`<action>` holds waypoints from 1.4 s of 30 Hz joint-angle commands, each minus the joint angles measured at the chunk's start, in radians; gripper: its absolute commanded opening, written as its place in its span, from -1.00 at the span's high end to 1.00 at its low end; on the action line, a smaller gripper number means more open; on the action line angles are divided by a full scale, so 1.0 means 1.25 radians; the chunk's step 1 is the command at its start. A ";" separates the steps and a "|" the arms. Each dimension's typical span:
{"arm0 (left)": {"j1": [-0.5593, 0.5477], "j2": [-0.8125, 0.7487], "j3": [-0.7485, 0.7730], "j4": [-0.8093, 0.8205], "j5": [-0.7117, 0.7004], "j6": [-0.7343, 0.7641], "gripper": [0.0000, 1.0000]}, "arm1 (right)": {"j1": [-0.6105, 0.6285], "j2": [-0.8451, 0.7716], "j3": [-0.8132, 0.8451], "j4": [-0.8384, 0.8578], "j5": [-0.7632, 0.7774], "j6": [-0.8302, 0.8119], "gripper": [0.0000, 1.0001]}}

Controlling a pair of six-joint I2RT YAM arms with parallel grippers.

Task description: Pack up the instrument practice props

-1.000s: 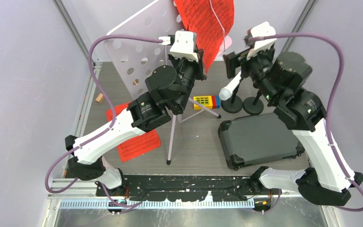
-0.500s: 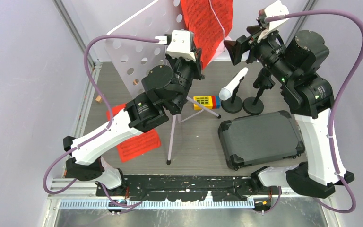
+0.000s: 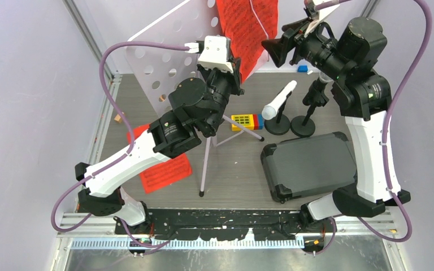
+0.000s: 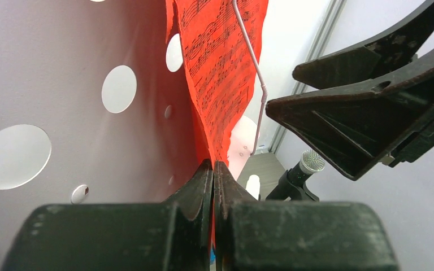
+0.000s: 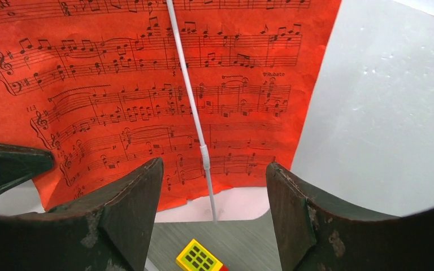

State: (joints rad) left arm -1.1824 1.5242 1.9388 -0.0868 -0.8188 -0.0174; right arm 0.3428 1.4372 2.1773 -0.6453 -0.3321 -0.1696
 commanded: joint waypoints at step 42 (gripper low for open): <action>0.003 -0.020 0.042 -0.006 0.017 -0.010 1.00 | -0.005 -0.016 -0.093 0.236 -0.089 0.075 0.98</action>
State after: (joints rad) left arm -1.1824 1.5242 1.9411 -0.1032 -0.8104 -0.0219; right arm 0.3382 1.4784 2.0926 -0.4633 -0.4469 -0.0940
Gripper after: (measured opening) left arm 0.009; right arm 0.064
